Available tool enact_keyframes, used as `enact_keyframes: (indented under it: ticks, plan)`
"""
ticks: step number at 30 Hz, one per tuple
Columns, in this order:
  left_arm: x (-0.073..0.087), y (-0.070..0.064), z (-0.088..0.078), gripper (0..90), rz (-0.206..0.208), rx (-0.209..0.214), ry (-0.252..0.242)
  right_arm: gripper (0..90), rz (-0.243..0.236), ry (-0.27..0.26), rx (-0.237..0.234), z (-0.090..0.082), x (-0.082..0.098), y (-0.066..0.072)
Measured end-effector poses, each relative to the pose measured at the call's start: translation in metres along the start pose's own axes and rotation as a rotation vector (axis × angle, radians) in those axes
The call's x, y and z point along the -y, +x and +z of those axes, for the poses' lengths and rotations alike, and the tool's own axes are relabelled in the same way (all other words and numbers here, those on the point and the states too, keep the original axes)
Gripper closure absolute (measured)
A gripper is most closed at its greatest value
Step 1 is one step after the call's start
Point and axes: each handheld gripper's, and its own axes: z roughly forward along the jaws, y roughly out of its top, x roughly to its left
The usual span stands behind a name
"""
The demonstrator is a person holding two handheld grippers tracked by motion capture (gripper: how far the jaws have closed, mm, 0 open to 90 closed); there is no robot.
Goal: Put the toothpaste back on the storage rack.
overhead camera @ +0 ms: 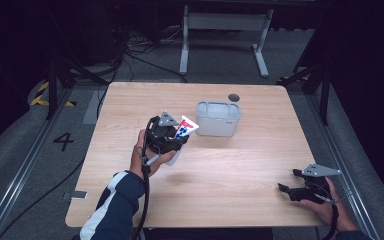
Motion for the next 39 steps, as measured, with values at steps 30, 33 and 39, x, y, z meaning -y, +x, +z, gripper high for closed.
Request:
enact_keyframes:
  ticks: [30,33,39]
  plan:
    - [-0.051,0.004,0.015,65.3,0.041,0.008,-0.108,14.6,-0.001,0.0,-0.001,0.0,0.0,0.0]
    - [-0.057,0.003,0.014,65.3,0.035,0.012,-0.121,14.6,-0.002,0.0,-0.001,0.0,0.0,0.0]
    - [-0.068,0.001,0.019,65.3,0.038,0.016,-0.135,14.5,-0.001,0.0,-0.001,0.0,0.0,0.0]
